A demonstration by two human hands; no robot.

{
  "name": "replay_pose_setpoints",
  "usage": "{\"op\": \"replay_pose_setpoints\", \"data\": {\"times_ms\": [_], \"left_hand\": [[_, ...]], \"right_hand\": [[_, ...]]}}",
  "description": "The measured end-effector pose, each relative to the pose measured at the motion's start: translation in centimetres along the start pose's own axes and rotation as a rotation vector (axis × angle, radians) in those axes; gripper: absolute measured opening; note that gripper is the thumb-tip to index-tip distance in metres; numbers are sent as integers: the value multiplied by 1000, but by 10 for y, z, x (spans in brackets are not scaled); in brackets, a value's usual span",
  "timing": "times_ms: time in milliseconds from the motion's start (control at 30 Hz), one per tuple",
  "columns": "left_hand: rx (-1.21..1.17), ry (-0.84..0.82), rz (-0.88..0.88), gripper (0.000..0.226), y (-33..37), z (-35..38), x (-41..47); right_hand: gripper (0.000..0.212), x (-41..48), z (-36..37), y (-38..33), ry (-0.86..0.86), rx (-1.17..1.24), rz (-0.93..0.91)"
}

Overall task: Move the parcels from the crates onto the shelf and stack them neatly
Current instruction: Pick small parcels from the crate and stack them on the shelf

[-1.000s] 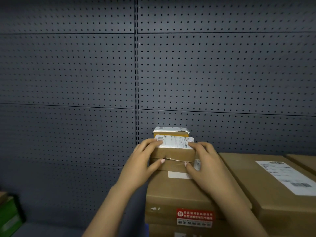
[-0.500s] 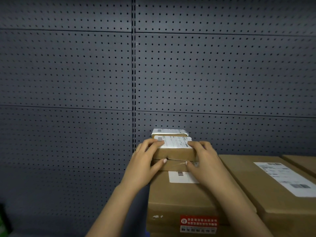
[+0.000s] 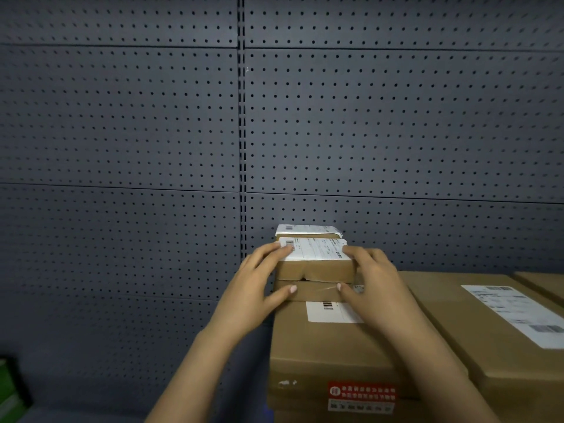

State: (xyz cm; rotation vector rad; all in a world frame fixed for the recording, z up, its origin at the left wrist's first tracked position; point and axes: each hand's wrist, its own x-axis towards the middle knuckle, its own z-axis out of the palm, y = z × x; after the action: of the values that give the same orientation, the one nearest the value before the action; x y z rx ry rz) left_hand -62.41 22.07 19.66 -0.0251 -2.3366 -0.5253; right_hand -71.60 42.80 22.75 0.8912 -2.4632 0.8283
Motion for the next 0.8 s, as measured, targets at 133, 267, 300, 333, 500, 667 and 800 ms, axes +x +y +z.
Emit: {"op": "replay_pose_setpoints", "data": {"times_ms": [133, 267, 300, 333, 500, 667, 800], "left_hand": [[25, -5, -10, 66, -1, -9, -5], [43, 35, -44, 66, 2, -19, -20], [51, 46, -52, 65, 5, -21, -24], [61, 55, -60, 65, 8, -23, -29], [108, 81, -103, 62, 28, -32, -57], [150, 126, -168, 58, 48, -42, -94], [209, 159, -223, 57, 60, -56, -129]], "right_hand": [[63, -3, -5, -4, 21, 7, -28], [61, -10, -12, -9, 63, 31, -85], [59, -13, -14, -11, 67, 42, -99], [58, -16, -15, -12, 66, 54, -116], [50, -32, -16, -22, 49, 93, -224], [43, -56, -10, -32, -11, 166, -324], [40, -76, -3, -49, -37, 223, -411]]}}
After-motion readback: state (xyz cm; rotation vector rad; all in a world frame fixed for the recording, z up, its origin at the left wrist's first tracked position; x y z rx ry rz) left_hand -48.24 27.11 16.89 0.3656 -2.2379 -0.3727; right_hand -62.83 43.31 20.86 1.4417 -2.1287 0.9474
